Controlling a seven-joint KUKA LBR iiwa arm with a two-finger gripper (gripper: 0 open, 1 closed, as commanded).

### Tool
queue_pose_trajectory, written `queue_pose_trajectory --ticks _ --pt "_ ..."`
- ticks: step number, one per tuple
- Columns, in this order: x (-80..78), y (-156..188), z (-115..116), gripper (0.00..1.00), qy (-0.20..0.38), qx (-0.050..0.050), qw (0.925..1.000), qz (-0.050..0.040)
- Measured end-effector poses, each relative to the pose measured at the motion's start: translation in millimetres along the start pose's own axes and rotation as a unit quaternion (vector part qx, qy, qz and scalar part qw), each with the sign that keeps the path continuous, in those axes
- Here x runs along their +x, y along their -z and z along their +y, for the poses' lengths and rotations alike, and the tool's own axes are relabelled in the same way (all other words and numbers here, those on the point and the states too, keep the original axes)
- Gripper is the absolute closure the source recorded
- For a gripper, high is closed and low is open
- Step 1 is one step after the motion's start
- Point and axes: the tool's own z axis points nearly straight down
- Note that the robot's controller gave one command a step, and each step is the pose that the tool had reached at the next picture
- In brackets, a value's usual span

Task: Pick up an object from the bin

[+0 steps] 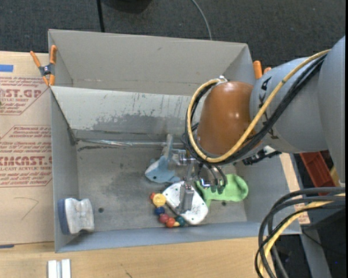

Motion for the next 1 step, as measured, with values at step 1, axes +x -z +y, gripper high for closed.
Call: queue_pose_trajectory --ticks 1 --pt "-1.9 4.1 -0.1 0.00 0.000 0.000 1.0000 -0.0037"
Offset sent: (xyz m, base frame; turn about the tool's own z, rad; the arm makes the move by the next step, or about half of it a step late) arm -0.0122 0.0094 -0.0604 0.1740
